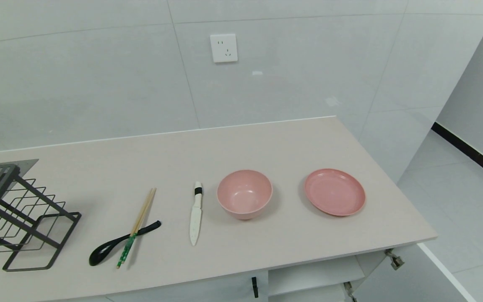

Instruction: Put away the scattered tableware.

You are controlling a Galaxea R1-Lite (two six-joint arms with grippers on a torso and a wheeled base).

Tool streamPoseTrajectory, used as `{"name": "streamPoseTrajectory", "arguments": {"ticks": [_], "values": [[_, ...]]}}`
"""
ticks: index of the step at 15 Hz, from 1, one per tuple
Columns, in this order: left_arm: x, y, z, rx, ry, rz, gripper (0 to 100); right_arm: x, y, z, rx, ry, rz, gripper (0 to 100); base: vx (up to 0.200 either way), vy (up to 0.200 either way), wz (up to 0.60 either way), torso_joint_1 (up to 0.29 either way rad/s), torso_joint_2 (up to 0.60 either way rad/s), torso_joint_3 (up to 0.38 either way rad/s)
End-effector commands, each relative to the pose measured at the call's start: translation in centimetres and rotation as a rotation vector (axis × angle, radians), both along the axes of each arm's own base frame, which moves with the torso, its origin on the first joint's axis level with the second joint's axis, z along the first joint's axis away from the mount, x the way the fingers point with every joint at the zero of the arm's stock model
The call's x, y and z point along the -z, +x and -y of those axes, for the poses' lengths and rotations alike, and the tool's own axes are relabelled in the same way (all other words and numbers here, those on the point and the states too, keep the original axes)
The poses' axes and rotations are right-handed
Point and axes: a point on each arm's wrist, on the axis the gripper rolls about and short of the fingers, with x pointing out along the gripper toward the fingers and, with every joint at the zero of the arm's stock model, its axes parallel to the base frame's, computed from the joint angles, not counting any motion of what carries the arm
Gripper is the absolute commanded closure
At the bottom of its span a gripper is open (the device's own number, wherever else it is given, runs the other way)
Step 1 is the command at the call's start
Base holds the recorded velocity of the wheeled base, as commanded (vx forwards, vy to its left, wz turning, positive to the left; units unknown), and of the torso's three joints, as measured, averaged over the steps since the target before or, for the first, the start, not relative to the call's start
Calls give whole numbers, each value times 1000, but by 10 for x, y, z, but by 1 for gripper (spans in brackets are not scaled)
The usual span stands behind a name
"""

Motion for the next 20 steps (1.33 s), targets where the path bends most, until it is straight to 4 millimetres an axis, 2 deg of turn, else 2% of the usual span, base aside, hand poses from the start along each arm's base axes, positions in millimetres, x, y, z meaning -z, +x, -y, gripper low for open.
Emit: {"name": "streamPoseTrajectory", "arguments": {"ticks": [1,9,12,17,20], "values": [[0,0,0,-1,-1,-1,0,0,0,0,0,0,-1,0,0,0,0,0,0,0],[0,0,0,-1,10,-2,0,-14,-1,1,28,16,121,0,0,0,0,0,0,0],[0,0,0,-1,10,-2,0,-35,-4,-2,-89,-19,-32,0,0,0,0,0,0,0],[0,0,0,-1,10,-3,0,-57,31,-4,-251,-6,-298,0,0,0,0,0,0,0],[0,0,0,-1,10,-3,0,-74,70,-9,-299,7,-386,0,0,0,0,0,0,0]]}}
